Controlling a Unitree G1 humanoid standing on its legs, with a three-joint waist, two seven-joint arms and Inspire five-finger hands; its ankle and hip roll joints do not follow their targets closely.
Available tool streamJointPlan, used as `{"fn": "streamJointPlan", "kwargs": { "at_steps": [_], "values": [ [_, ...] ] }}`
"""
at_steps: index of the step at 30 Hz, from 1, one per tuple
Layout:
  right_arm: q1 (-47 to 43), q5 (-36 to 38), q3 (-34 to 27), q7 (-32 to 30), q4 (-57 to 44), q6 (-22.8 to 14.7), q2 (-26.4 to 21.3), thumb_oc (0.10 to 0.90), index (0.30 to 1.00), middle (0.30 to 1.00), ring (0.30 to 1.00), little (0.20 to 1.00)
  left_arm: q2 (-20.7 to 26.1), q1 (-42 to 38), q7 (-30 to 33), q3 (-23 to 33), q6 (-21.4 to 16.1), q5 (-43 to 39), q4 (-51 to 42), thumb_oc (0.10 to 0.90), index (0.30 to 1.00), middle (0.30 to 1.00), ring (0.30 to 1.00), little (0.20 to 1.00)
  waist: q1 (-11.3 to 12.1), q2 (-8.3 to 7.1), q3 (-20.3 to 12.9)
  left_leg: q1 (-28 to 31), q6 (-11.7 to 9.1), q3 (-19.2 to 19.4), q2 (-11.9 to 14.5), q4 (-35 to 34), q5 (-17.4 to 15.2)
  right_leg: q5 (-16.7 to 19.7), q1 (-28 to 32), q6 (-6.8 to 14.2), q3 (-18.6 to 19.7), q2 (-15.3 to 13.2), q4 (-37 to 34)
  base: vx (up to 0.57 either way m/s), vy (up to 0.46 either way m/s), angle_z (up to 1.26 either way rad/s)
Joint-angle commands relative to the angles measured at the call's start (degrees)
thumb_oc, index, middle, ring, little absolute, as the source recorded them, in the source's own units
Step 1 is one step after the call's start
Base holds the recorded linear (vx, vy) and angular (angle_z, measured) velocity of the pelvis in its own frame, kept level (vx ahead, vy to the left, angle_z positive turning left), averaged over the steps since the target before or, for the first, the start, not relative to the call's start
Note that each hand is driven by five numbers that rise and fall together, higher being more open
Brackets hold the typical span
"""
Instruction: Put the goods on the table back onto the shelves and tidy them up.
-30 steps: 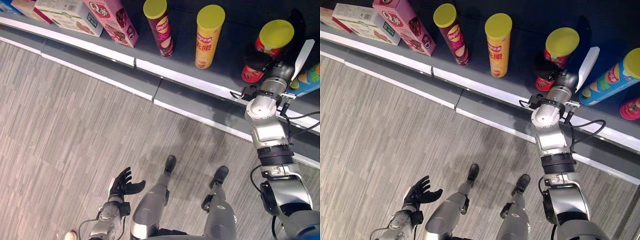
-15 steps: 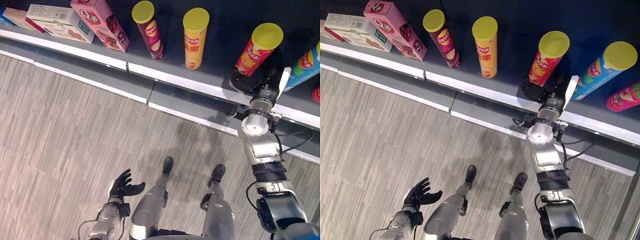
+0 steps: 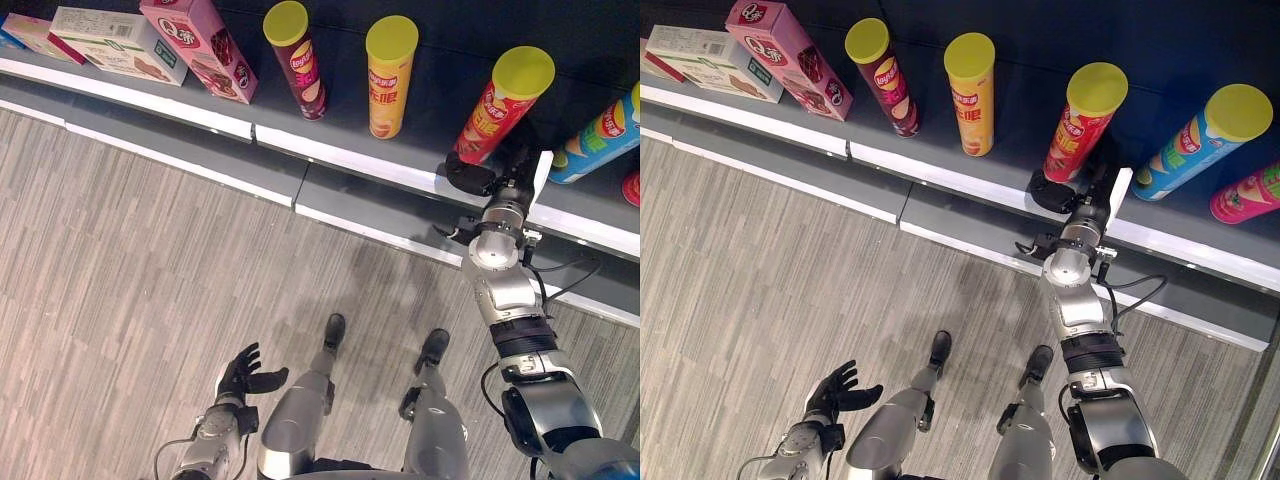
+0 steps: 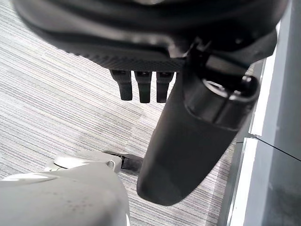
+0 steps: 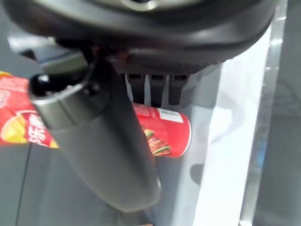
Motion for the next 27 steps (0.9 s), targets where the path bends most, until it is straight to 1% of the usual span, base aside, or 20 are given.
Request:
{"fn": "streamJointPlan", "kwargs": {
  "at_steps": [1,6,11,14,15,16,17,18,20,22,23,24,25,26,27],
  "values": [
    [-4.4,-1.2,0.9,-0.8,-2.9,-5.0,-2.3,0.8,0.9,0.9,0.9,0.9,3.9,2.4,1.1,-0.8,-1.2,-1.0,1.5,0.8,0.9,0.9,0.9,0.9,1.2,-1.82,-4.0,-0.2,-1.6,5.4,-0.1,0.3,-4.6,-3.7,2.8,4.8,0.8,-4.1,1.2,0.01,0.004,0.05],
    [-3.7,-2.3,0.5,-1.1,-3.5,-4.8,-2.8,0.8,0.9,0.9,0.9,0.9,3.9,2.1,1.2,-0.4,-1.1,-0.9,2.0,0.8,0.9,0.9,0.9,0.9,1.1,-2.03,-4.2,-0.2,-1.6,5.4,-0.1,0.3,-4.7,-3.6,2.8,4.8,0.8,-4.3,1.2,0.0,0.002,0.04],
    [-1.9,-3.3,0.9,-0.4,-5.6,-4.6,-2.7,0.8,0.9,0.9,0.9,0.9,3.9,1.6,1.3,0.1,-0.8,-0.7,2.6,0.8,0.9,0.9,0.9,0.9,0.5,-2.89,-4.5,0.4,-1.5,6.2,0.0,0.3,-5.0,-3.5,3.0,4.8,1.5,-4.0,1.1,0.0,0.007,0.0],
    [3.0,-4.4,2.2,1.6,-8.2,-3.9,-1.0,0.8,0.9,0.9,0.9,0.9,3.8,-0.1,1.8,1.0,0.2,0.3,4.7,0.8,0.9,0.9,0.9,0.9,-1.1,-4.53,-5.7,1.6,-1.4,7.1,0.4,0.3,-5.5,-3.4,3.6,4.8,2.0,-3.8,0.8,0.03,0.024,-0.01],
    [4.0,-4.5,2.2,1.9,-8.4,-3.6,-0.8,0.8,0.9,0.9,0.9,0.9,3.8,-0.4,1.9,1.2,0.4,0.5,4.9,0.8,0.9,0.9,0.9,0.9,-1.4,-4.87,-6.0,1.8,-1.4,7.3,0.4,0.3,-5.7,-3.3,3.7,4.8,2.1,-3.7,0.8,0.03,0.01,-0.03],
    [4.1,-4.5,2.2,1.9,-8.5,-3.6,-0.8,0.8,0.9,0.9,0.9,0.9,3.8,-0.3,1.9,1.2,0.4,0.5,4.9,0.8,0.9,0.9,0.9,0.9,-1.4,-4.9,-6.1,1.9,-1.4,7.3,0.4,0.3,-5.7,-3.3,3.8,4.8,2.1,-3.7,0.8,0.02,0.012,-0.04],
    [5.0,-4.7,2.3,2.3,-8.7,-3.5,-0.4,0.8,0.9,0.9,0.9,0.9,3.7,-0.6,2.0,1.4,0.5,0.8,5.3,0.8,0.9,0.9,0.9,0.9,-1.6,-5.25,-6.5,2.2,-1.3,7.6,0.5,0.3,-5.8,-3.4,4.0,4.8,2.2,-3.7,0.7,0.02,0.024,-0.1],
    [6.8,-4.8,2.5,3.1,-9.1,-3.2,0.1,0.8,0.9,0.9,0.9,0.9,3.6,-0.8,2.0,1.9,0.8,1.1,6.2,0.8,0.9,0.9,0.9,0.9,-2.2,-5.92,-7.1,3.0,-1.2,8.1,0.6,0.3,-6.1,-3.2,4.5,4.8,2.4,-3.7,0.7,0.04,0.033,-0.14],
    [8.8,-4.8,2.4,4.3,-9.8,-3.3,0.3,0.8,0.9,0.9,0.9,0.9,3.6,-0.8,1.9,2.4,1.1,1.6,7.1,0.8,0.9,0.9,0.9,0.9,-2.7,-6.61,-8.0,3.6,-1.1,8.7,0.6,0.3,-6.4,-3.1,4.8,4.9,2.7,-3.6,0.5,0.03,0.035,-0.16],
    [9.7,-4.5,2.5,4.8,-10.3,-3.4,0.5,0.8,0.9,0.9,0.9,0.9,3.6,-0.7,1.8,2.6,1.1,1.6,7.4,0.8,0.9,0.9,0.9,0.9,-2.9,-6.89,-8.4,3.9,-1.1,9.0,0.6,0.3,-6.5,-3.0,4.9,4.9,2.8,-3.6,0.5,0.01,0.031,-0.09],
    [11.6,-3.9,3.1,6.7,-11.1,-3.6,0.5,0.8,0.9,0.9,0.9,0.9,3.5,-0.8,1.6,3.2,1.3,2.0,8.3,0.8,0.9,0.9,0.9,0.9,-3.6,-7.64,-9.1,4.5,-1.1,9.7,0.8,0.3,-6.6,-2.9,5.1,4.9,3.0,-3.5,0.5,0.01,0.027,-0.13],
    [11.7,-3.9,3.1,6.8,-11.2,-3.6,0.6,0.8,0.9,0.9,0.9,0.9,3.5,-0.8,1.6,3.2,1.2,2.0,8.3,0.8,0.9,0.9,0.9,0.9,-3.5,-7.66,-9.1,4.5,-1.1,9.7,0.7,0.3,-6.7,-2.9,5.1,4.9,3.1,-3.5,0.5,0.01,0.039,-0.2],
    [12.9,-3.5,3.6,8.1,-11.8,-3.6,0.7,0.8,0.9,0.9,0.9,0.9,3.3,-1.0,1.4,3.5,1.4,2.5,9.0,0.8,0.9,0.9,0.9,0.9,-3.9,-8.08,-9.5,4.9,-1.1,10.0,0.8,0.3,-6.7,-2.9,5.4,4.9,3.2,-3.4,0.5,0.02,0.047,-0.25],
    [16.4,-3.7,4.5,11.3,-14.2,-3.7,0.1,0.8,0.9,0.9,0.9,0.9,2.8,-1.2,1.2,4.2,1.8,3.7,10.6,0.8,0.9,0.9,0.9,0.9,-4.7,-8.91,-10.5,5.8,-1.0,10.8,1.0,0.3,-7.1,-2.9,5.8,4.9,3.6,-3.3,0.5,0.02,0.047,-0.22],
    [16.5,-3.7,4.5,11.3,-14.3,-3.6,0.1,0.8,0.9,0.9,0.9,0.9,2.8,-1.2,1.2,4.2,1.7,3.7,10.6,0.8,0.9,0.9,0.9,0.9,-4.7,-8.91,-10.5,5.9,-1.0,10.8,1.0,0.3,-7.2,-2.9,5.8,4.9,3.6,-3.3,0.5,0.03,0.07,-0.23]
  ]
}}
